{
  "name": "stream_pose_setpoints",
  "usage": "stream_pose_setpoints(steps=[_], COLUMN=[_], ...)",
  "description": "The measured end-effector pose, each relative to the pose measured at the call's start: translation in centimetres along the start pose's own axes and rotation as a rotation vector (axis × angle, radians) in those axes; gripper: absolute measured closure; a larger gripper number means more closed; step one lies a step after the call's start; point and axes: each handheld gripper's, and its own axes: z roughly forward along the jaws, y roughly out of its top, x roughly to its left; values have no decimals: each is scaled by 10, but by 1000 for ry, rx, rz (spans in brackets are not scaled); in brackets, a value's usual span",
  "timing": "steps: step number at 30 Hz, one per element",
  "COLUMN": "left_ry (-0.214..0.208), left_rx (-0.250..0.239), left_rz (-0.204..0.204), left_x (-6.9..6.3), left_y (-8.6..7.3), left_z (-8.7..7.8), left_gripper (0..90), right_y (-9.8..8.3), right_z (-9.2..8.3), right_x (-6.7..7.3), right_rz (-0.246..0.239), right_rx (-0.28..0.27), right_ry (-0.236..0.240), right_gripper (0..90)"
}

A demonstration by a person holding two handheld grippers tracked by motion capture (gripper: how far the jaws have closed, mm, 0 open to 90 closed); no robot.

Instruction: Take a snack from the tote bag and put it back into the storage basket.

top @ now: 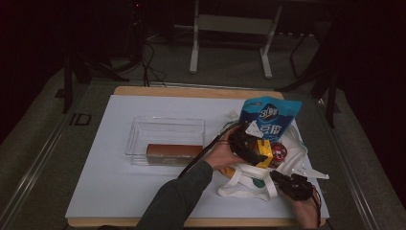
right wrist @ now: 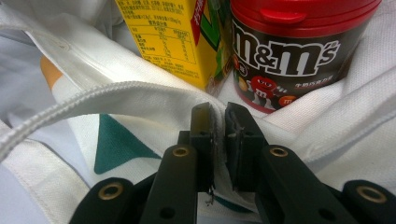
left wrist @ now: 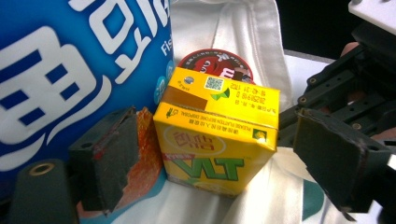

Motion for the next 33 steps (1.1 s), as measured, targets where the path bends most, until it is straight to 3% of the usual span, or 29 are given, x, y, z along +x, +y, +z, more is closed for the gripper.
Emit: stream_pose_setpoints(steps=[15,21,26,30,33], left_ry=[-52,-53,-54,-57,-36], left_rx=[24,20,46,50,68], left_rz=[16,19,48,41,62], left_x=[3,4,2,2,-1], left_y=[1,0,-3,-2,-2], left_z=[23,28,34,34,34], left_gripper=[139,156,204,218,235], right_y=[0,0,0,0,0], right_z=[0,0,0,0,0], right_x=[0,0,0,0,0], right_rz=[0,0,0,0,0], right_rx=[1,2,2,2,1], right_ry=[1,0,1,2,2], right_gripper=[817,817,817,816,814])
